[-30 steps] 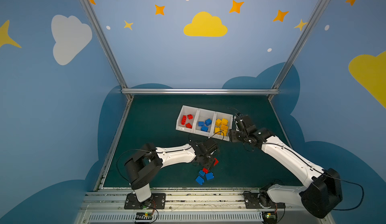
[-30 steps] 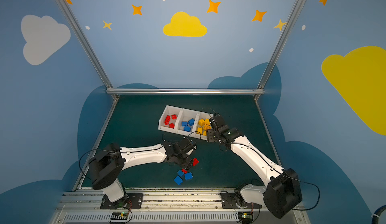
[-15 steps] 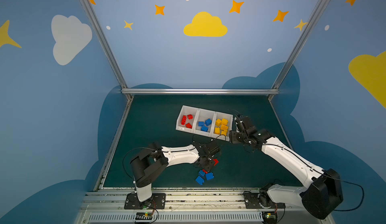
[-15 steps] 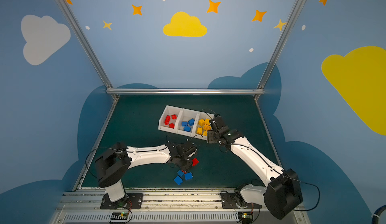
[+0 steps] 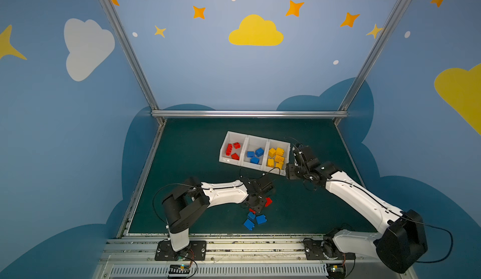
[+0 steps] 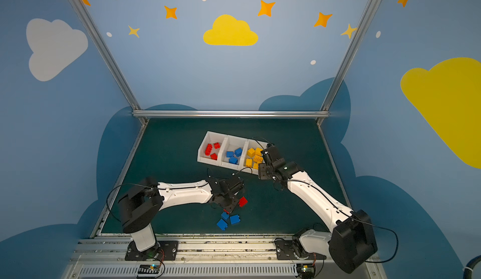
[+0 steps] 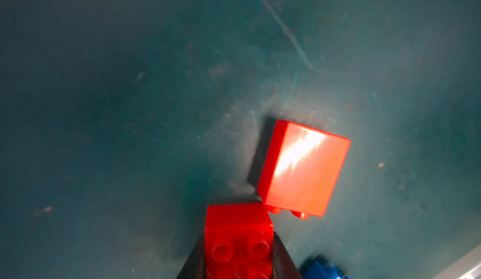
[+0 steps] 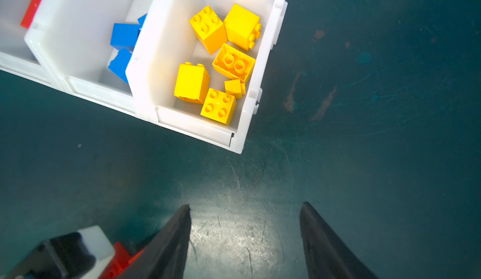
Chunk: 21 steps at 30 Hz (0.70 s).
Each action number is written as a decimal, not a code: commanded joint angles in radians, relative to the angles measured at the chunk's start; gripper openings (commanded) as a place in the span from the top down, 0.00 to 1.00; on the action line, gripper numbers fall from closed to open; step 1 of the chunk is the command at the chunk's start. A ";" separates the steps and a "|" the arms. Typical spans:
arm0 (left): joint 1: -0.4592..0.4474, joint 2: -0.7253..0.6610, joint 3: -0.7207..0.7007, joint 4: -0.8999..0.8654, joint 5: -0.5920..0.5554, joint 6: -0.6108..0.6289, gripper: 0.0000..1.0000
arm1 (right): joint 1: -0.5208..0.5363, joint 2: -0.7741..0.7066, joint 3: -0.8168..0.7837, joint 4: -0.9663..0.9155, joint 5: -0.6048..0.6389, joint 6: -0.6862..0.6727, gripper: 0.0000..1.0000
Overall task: Sort the legos into containers by color
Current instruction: Pick up the lego from the middle-left of the table.
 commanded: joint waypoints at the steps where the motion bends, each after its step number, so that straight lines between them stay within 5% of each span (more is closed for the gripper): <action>1: 0.035 -0.029 -0.046 0.001 -0.010 -0.042 0.69 | -0.003 -0.015 -0.004 0.009 0.005 0.000 0.33; 12: 0.144 -0.137 -0.113 0.051 0.012 -0.065 0.70 | -0.004 -0.033 0.007 -0.007 -0.014 0.003 0.34; 21: 0.320 -0.219 -0.090 0.046 0.000 0.007 0.69 | -0.005 -0.108 0.007 -0.064 -0.020 0.041 0.35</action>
